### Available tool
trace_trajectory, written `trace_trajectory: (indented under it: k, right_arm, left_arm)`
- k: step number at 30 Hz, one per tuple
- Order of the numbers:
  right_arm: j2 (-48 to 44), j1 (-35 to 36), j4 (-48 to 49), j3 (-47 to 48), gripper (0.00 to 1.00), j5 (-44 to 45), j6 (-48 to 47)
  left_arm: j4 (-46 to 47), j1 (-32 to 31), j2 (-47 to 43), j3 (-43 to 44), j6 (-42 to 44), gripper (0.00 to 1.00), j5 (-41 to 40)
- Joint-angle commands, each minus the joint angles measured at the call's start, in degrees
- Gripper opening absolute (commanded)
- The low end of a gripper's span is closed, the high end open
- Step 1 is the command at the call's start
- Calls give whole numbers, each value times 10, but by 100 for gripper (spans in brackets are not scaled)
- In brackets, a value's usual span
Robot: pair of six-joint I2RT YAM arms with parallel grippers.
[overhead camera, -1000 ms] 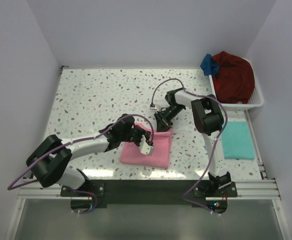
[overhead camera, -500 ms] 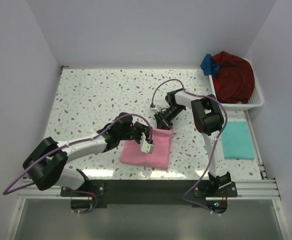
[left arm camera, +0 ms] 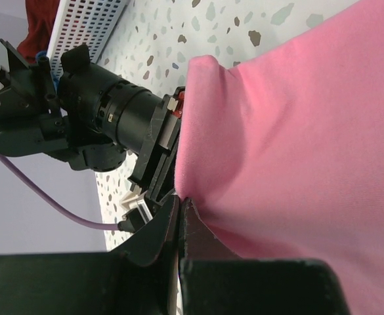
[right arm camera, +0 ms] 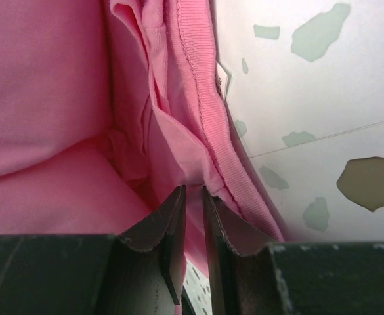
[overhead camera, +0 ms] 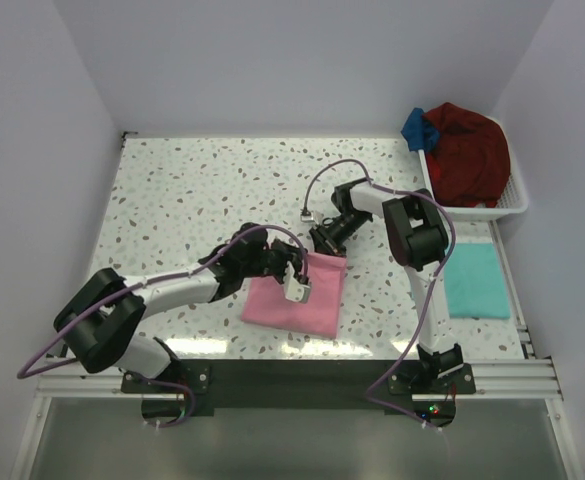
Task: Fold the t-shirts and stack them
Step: Fold the tshirt
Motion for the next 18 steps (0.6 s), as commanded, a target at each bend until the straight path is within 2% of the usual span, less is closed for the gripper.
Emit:
trace_trajectory:
  k: [1,18]
  right_arm:
    - [24,2,39,-18,23,64,-36]
    - [18,2,26,-11,24,63,-40]
  left_arm:
    - [65,9,11,29,15,0,-2]
    - [168,12,58,2,29,0,-24]
